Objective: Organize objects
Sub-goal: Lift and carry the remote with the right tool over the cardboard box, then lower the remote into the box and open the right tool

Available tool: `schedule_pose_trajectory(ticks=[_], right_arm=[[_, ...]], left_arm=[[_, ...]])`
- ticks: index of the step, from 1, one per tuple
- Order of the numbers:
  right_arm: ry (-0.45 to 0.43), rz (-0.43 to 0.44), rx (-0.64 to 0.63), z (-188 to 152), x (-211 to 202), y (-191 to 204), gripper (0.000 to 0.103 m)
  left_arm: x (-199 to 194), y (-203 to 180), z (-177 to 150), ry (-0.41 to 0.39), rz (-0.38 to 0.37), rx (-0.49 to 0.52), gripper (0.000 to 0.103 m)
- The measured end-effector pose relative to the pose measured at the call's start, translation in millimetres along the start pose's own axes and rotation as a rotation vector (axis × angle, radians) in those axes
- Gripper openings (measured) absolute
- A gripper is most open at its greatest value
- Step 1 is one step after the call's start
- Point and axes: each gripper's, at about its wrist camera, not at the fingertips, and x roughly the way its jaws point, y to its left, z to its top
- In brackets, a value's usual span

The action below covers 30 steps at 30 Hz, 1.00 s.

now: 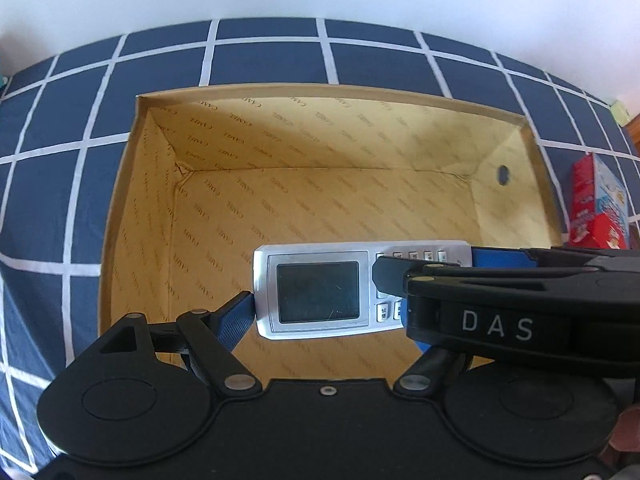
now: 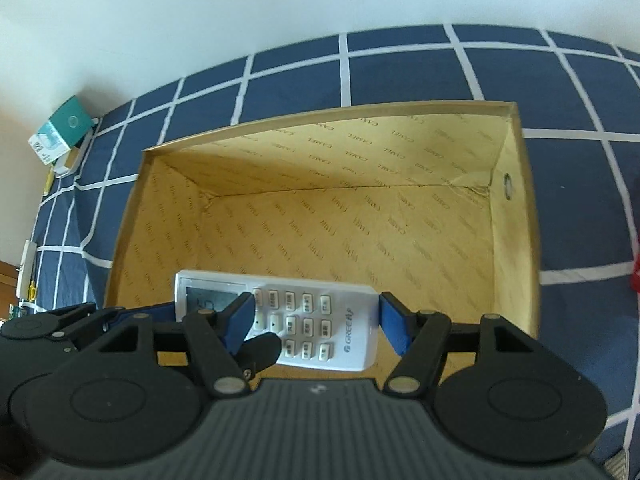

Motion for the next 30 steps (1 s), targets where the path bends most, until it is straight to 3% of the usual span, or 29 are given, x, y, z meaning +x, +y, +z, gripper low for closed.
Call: schedule_pose_trajectory(ticks=[17,30], right_arm=[[0.048,-0.019,0.0,61.1,73.2,-20.1,0.067],[0.07,-0.041,0.009,80.3,97.0,-25.9,0.067]], left_arm=[[62.8,22.3,59.2,0.035,-0.015,-0.02,0.078],[85.9,25.1,75.1,0.054,-0.036,-0.031,0.078]])
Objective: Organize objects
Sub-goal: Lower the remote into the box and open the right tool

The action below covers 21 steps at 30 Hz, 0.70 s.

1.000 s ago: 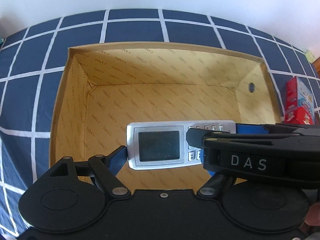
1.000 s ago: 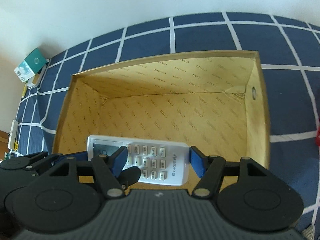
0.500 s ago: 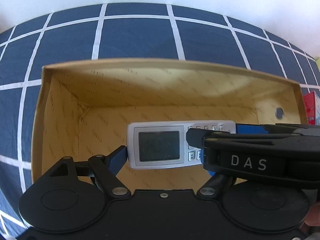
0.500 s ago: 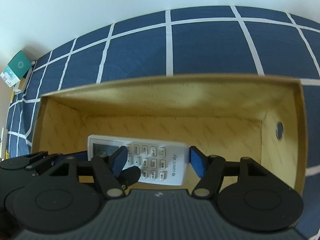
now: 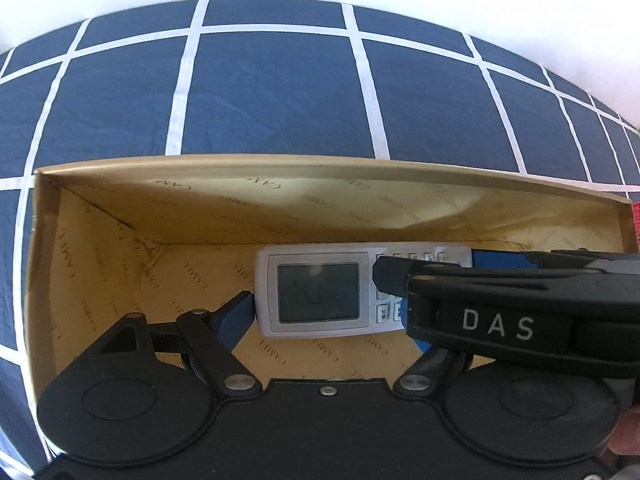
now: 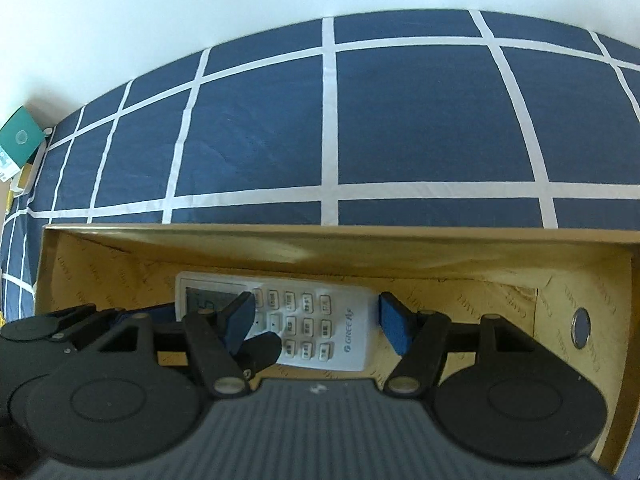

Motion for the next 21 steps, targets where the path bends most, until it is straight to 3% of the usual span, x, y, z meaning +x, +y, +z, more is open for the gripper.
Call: schedule_pose_trajectory(ticks=[21], right_arm=[[-0.001,-0.022,0.036,7.1,8.9,-6.4,0.068]], left_arm=[[5.8,1.8,8.9,0.003,0.005,-0.002,0.081]])
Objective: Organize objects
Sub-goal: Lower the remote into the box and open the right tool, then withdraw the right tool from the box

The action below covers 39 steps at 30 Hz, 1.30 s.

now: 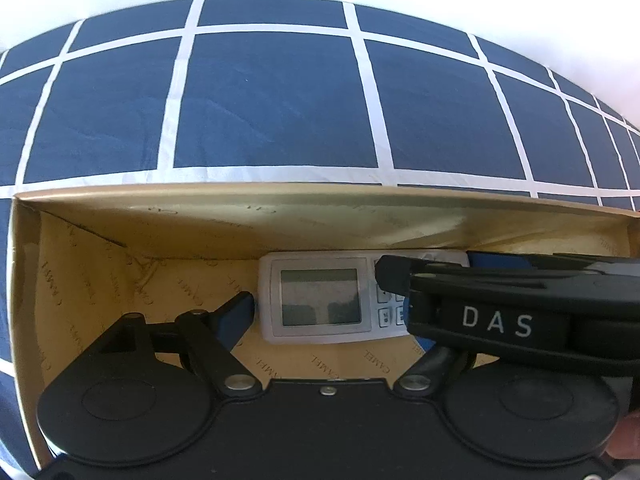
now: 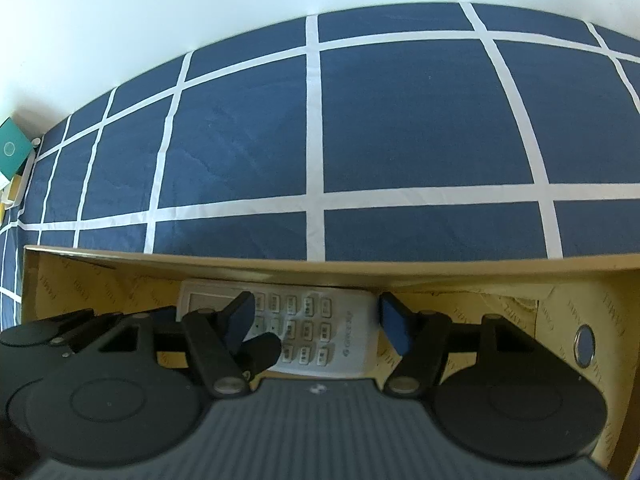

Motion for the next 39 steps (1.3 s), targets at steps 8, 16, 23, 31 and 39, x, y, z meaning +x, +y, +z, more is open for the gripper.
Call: schedule_pose_trajectory(ticks=[8,16,23,31,39], right_arm=[[-0.011,0.013,0.008,-3.4,-16.2,0.2,0.068],[-0.047,0.022,-0.011,-11.4,-51.3,5.1,0.079],[-0.092,0.016,-0.038,-28.7,-88.0,8.5,0.085],[-0.152,0.009,0.0,-71.0,-130.1,-0.4,0.098],[-0.205,-0.011,0.023,-119.4,-170.7,-10.3,0.103]], left_arm=[[-21.4,3.0,-5.3,-0.018,0.017,-0.019,0.083],[-56.2,-4.8,-18.5,-0.058,0.036,-0.027,0.089],[-89.6,-15.1,-38.3,-0.105,0.056,-0.027,0.099],[-127.6,-27.9,-70.7,-0.148,0.054,-0.014,0.1],[-158.5,-52.9,-112.0,-0.183,0.042,0.032,0.103]])
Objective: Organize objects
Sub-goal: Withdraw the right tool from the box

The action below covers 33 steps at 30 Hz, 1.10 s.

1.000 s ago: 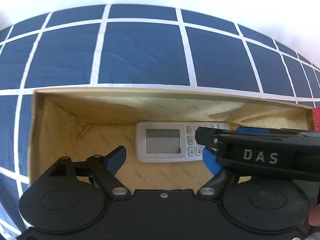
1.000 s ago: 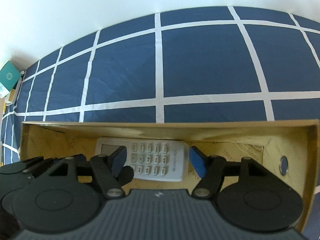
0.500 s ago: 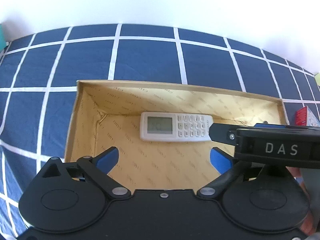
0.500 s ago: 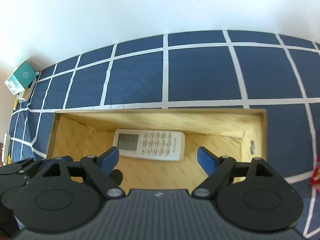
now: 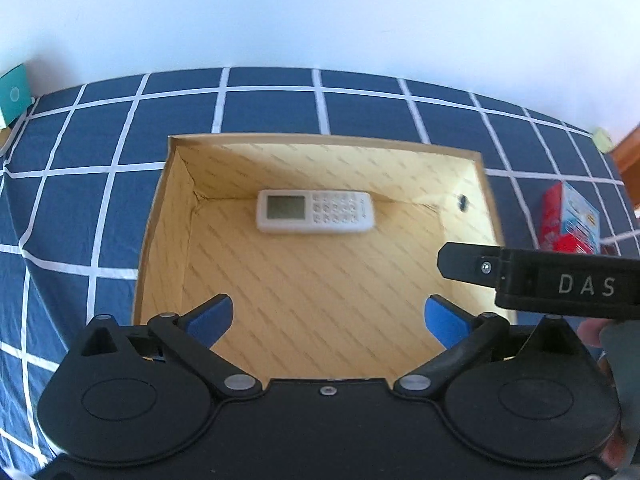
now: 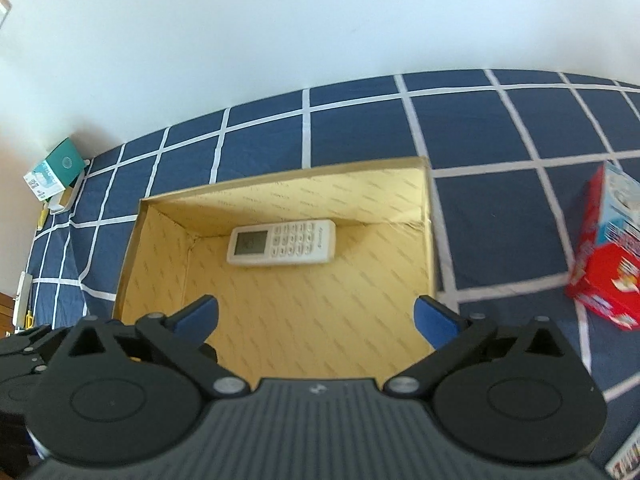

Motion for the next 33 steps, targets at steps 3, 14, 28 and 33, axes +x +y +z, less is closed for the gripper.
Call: schedule_pose_trajectory(ticks=[3,14,28,33], right_arm=[[-0.012,-0.008,0.015,-17.8,-15.3,-7.0,0.103],[-0.027,-0.039,0.108,-80.6,-53.3,-46.0,0.103],[0.002,-0.1,0.22,-128.0,-72.8,-129.1,0.103],[0.026,-0.1,0.196,-130.9,-76.2,-159.6,0.103]], left_arm=[[-10.5,-12.2,-15.3,-0.005,-0.003,0.021,0.103],[-21.7,-63.3,-67.2,0.031,-0.026,0.112,0.103],[-4.7,-130.2,-109.7,0.094,-0.043,0.152,0.103],[2.8,-154.2,-121.1,0.102,-0.023,0.109,0.103]])
